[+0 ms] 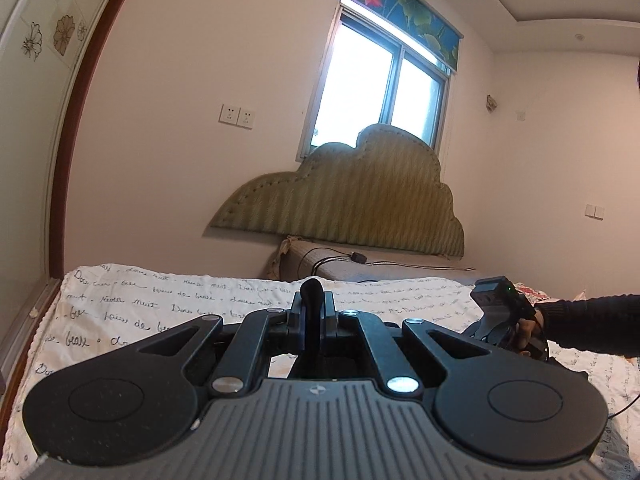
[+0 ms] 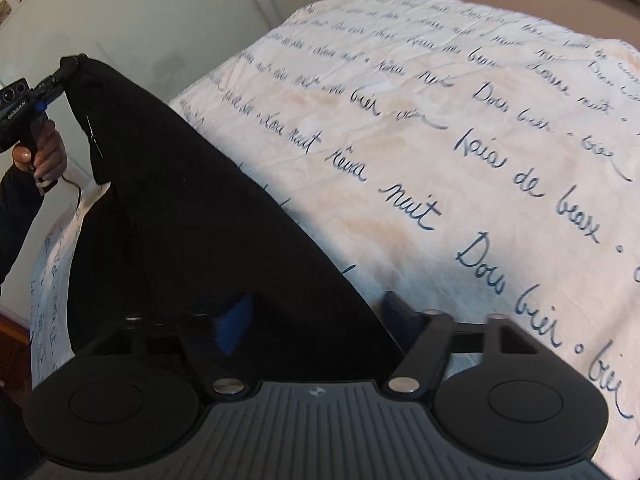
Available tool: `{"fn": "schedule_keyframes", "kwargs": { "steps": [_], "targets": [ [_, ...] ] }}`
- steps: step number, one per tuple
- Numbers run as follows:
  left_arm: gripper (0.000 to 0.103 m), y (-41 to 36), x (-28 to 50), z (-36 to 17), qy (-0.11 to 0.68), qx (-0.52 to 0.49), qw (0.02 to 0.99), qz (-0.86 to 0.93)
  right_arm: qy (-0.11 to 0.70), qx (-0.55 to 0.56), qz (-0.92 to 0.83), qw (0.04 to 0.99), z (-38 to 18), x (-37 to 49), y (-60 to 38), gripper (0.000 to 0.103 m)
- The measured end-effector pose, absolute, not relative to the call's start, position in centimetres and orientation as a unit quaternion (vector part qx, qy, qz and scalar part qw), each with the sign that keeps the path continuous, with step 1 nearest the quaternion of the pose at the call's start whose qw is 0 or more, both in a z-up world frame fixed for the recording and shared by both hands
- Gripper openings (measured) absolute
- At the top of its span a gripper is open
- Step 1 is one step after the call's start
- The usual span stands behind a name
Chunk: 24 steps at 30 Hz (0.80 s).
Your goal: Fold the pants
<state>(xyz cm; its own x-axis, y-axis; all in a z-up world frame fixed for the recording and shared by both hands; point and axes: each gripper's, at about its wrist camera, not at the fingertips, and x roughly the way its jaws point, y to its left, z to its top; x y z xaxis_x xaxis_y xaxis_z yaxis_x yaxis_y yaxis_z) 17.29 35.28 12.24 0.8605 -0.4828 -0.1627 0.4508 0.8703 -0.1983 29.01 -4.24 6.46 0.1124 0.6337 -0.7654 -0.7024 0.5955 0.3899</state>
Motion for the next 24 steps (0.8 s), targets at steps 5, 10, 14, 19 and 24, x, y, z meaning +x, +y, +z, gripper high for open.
{"fn": "schedule_keyframes", "kwargs": {
  "steps": [5, 10, 14, 19, 24],
  "targets": [
    [0.005, 35.7, 17.0, 12.0, 0.116, -0.086, 0.963, -0.226, 0.491, -0.061, 0.433, 0.754, 6.9, 28.6, -3.4, 0.010],
    [0.005, 36.6, 15.4, 12.7, 0.104, -0.099, 0.965, -0.221, 0.450, -0.068, 0.446, 0.771, 10.4, 25.0, -4.0, 0.008],
    [0.006, 37.7, 12.2, 13.0, 0.100, -0.126, 0.961, -0.227, 0.407, -0.051, 0.472, 0.781, 13.8, 19.5, -5.0, 0.008],
    [0.013, 38.9, 8.8, 8.7, 0.162, -0.172, 0.954, -0.186, 0.419, -0.038, 0.479, 0.771, 12.0, 11.9, -5.5, 0.008],
    [0.051, 40.4, 7.9, 4.7, 0.257, -0.208, 0.938, -0.106, 0.456, -0.020, 0.454, 0.765, 7.8, 10.2, -4.5, 0.008]
  ]
}}
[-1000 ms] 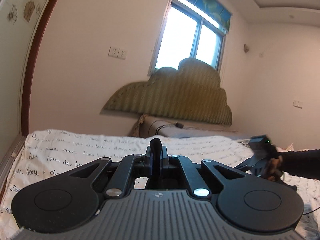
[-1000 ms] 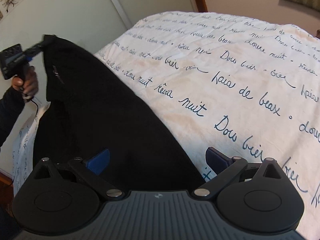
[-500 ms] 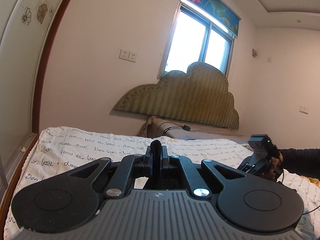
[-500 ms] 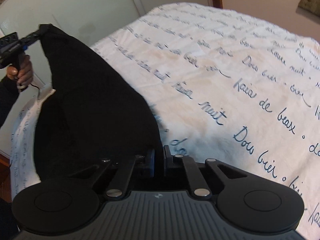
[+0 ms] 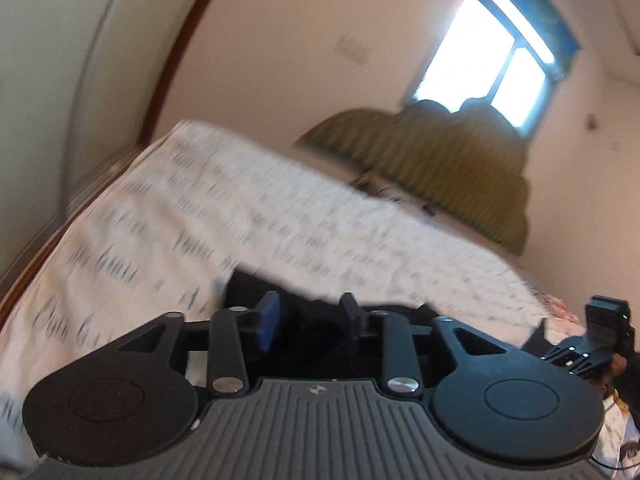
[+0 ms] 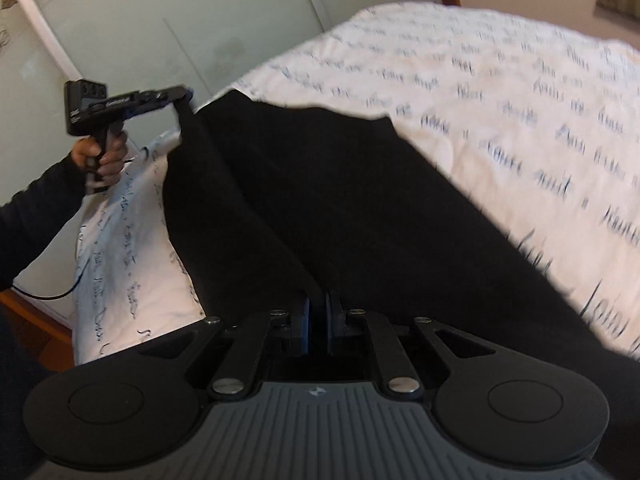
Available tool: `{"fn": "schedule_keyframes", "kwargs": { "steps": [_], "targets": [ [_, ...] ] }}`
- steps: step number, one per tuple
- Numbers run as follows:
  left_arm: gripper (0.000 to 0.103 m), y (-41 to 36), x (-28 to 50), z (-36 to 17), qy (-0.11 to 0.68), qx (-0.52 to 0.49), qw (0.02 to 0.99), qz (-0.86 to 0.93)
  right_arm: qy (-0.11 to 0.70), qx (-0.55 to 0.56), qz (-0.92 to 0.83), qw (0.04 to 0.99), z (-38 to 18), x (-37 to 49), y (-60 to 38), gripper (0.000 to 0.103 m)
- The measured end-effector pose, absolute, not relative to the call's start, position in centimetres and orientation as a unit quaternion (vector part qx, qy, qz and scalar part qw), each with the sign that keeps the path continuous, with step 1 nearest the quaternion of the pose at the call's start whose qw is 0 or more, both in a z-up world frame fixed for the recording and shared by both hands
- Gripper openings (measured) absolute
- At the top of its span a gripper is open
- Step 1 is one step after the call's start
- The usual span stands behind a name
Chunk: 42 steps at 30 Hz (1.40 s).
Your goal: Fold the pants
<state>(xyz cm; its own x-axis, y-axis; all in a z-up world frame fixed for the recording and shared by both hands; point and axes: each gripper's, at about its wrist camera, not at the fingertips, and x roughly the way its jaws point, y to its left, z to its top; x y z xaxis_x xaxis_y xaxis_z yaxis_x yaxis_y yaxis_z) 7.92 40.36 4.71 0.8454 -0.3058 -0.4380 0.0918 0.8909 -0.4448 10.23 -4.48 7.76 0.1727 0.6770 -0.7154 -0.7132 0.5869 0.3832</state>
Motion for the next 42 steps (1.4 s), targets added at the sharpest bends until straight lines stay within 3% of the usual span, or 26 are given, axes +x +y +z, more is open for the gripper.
{"fn": "schedule_keyframes", "kwargs": {
  "steps": [1, 6, 14, 30, 39, 41, 42],
  "targets": [
    [0.063, 40.8, 7.7, 4.5, 0.274, -0.220, 0.932, -0.091, 0.457, -0.018, 0.450, 0.767, 7.5, 10.1, -4.3, 0.008],
    [0.082, 42.7, 4.1, 5.5, 0.272, -0.302, 0.912, -0.052, 0.446, -0.013, 0.444, 0.777, 7.6, 9.3, -4.3, 0.008],
    [0.084, 40.8, 1.8, 3.3, 0.276, -0.529, 0.802, -0.004, 0.429, 0.037, 0.433, 0.792, 7.7, 9.7, -5.4, 0.008],
    [0.083, 39.6, 4.5, 1.7, 0.303, -0.562, 0.769, 0.022, 0.423, 0.049, 0.419, 0.802, 8.0, 9.3, -5.3, 0.008],
    [0.067, 38.6, 5.9, 1.9, 0.335, -0.525, 0.782, 0.037, 0.422, 0.052, 0.416, 0.803, 7.9, 9.2, -5.3, 0.008],
    [0.055, 38.4, 6.2, 1.9, 0.343, -0.516, 0.784, 0.042, 0.423, 0.052, 0.417, 0.803, 7.8, 9.1, -5.3, 0.008],
    [0.041, 38.4, 6.3, 2.0, 0.345, -0.509, 0.787, 0.045, 0.423, 0.052, 0.417, 0.803, 7.9, 9.1, -5.4, 0.008]
  ]
}}
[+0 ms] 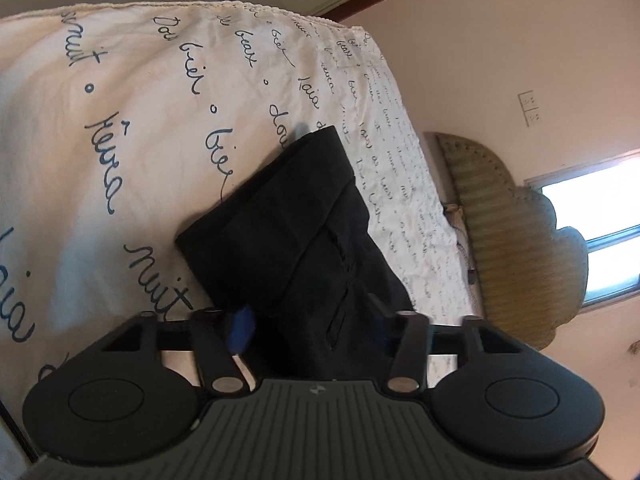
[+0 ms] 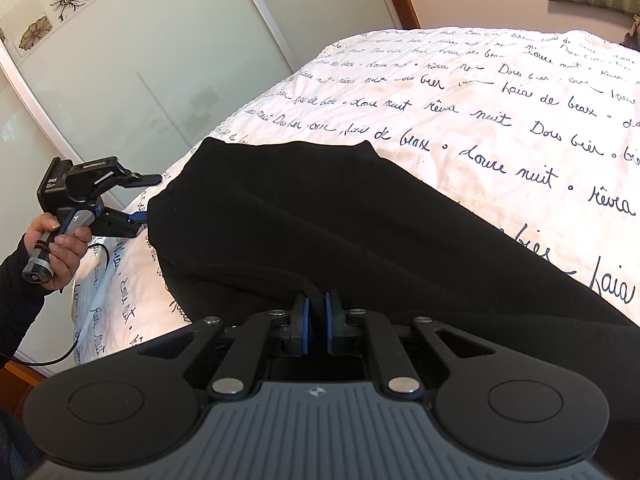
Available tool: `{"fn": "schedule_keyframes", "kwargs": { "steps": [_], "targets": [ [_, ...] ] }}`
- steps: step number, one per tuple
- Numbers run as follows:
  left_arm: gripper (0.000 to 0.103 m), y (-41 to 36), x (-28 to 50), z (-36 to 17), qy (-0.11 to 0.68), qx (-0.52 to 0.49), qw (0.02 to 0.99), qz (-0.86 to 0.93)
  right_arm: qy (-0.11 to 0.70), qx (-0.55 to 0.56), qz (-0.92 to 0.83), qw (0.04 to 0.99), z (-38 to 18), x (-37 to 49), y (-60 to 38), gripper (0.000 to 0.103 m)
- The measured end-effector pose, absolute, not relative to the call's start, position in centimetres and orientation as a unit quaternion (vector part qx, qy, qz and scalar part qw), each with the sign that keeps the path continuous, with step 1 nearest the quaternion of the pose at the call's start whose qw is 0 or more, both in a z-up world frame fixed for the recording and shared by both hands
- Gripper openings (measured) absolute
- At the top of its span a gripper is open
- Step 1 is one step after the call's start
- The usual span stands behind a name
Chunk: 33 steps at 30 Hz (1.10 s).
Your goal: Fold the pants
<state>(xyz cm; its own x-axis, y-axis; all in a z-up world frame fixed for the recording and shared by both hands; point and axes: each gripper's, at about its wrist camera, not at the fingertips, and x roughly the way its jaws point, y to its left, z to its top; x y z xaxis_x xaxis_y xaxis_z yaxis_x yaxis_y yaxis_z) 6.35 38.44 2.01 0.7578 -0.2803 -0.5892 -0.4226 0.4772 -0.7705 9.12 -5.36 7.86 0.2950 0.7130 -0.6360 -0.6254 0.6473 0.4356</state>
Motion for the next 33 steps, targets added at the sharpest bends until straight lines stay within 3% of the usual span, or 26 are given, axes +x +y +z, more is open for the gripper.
{"fn": "schedule_keyframes", "kwargs": {
  "steps": [1, 3, 8, 14, 19, 25, 29, 33],
  "targets": [
    [0.018, 38.5, 6.5, 2.4, 0.343, -0.500, 0.794, 0.047, 0.422, 0.052, 0.417, 0.803, 7.9, 9.1, -5.4, 0.008],
    [0.009, 38.6, 6.5, 4.2, 0.323, -0.472, 0.819, 0.037, 0.420, 0.051, 0.418, 0.804, 8.2, 8.9, -5.4, 0.008],
    [0.009, 37.7, 5.4, 8.9, 0.248, -0.400, 0.882, -0.011, 0.405, 0.059, 0.426, 0.807, 8.9, 8.1, -5.8, 0.008],
    [0.010, 39.2, 5.1, 2.8, 0.346, -0.413, 0.840, 0.056, 0.414, 0.044, 0.434, 0.799, 8.3, 6.6, -4.9, 0.008],
    [0.011, 39.5, 4.0, 1.7, 0.345, -0.427, 0.834, 0.057, 0.408, 0.007, 0.444, 0.797, 9.0, 4.7, -3.7, 0.008],
    [0.021, 40.0, 4.4, 1.0, 0.351, -0.438, 0.826, 0.058, 0.383, 0.029, 0.451, 0.806, 10.2, 2.9, -4.5, 0.008],
    [0.026, 39.8, 3.5, 1.0, 0.332, -0.476, 0.813, 0.052, 0.417, 0.028, 0.432, 0.800, 7.5, 2.9, -4.1, 0.008],
    [0.052, 36.8, 1.0, 3.3, 0.325, -0.480, 0.814, 0.042, 0.422, 0.046, 0.420, 0.802, 6.2, 2.9, -3.9, 0.008]
  ]
}}
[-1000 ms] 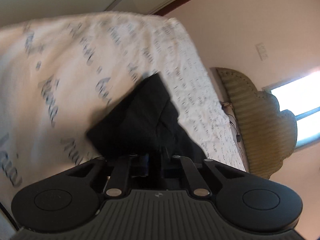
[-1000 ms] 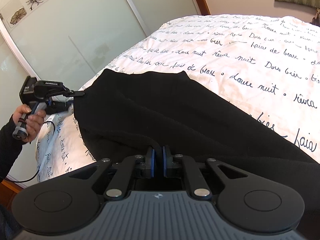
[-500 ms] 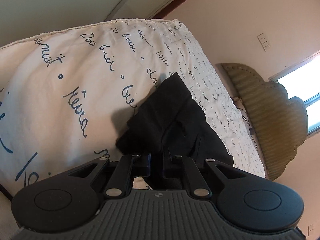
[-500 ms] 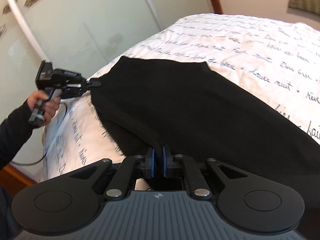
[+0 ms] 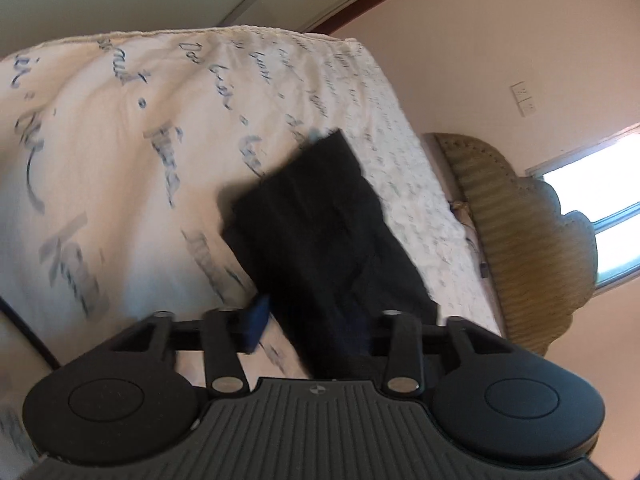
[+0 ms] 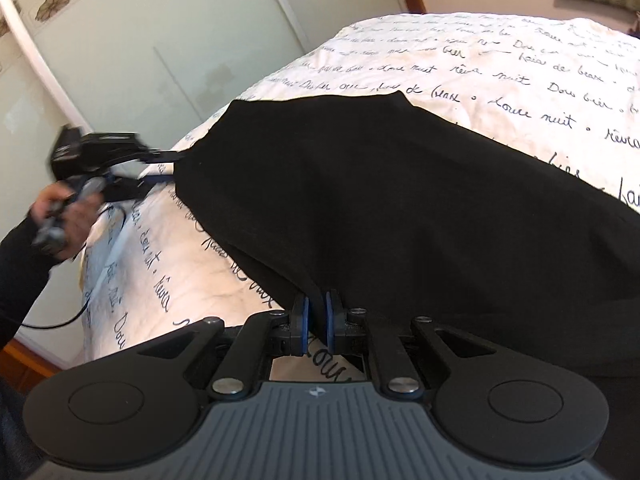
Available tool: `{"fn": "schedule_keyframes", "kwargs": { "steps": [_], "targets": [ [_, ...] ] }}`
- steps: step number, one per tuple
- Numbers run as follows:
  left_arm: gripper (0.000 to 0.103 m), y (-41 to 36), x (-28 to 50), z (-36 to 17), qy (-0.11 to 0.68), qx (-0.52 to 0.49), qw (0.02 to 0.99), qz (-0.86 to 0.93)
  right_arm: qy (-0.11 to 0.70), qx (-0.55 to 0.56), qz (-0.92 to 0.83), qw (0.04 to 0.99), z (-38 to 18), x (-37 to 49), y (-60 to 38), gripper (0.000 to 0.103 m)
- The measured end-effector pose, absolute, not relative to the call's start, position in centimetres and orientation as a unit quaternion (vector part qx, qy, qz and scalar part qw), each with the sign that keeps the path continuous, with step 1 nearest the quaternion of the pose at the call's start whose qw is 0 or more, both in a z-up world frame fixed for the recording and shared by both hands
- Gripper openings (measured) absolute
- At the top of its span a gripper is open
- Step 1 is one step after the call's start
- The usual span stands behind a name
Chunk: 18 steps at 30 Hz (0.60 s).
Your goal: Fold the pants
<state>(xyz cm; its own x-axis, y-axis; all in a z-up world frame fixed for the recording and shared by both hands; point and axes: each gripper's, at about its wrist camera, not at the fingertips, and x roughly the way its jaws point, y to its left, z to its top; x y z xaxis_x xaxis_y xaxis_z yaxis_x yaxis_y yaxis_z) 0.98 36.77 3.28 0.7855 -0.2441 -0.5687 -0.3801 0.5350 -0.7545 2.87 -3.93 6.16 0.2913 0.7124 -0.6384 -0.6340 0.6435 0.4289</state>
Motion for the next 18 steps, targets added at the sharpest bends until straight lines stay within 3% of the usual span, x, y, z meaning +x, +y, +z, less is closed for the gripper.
{"fn": "schedule_keyframes", "kwargs": {
  "steps": [4, 9, 18],
  "targets": [
    [0.054, 30.7, -0.4, 4.0, 0.311, -0.525, 0.790, -0.061, 0.421, 0.045, 0.418, 0.804, 5.8, 2.9, -3.4, 0.008],
    [0.054, 22.8, 1.9, 1.4, 0.370, -0.569, 0.723, -0.127, 0.417, 0.051, 0.419, 0.805, 5.7, 2.8, -4.0, 0.008],
    [0.055, 19.4, 6.3, -1.3, 0.416, -0.606, 0.672, -0.086, 0.402, 0.057, 0.421, 0.811, 5.9, 2.6, -4.3, 0.009]
  ]
}}
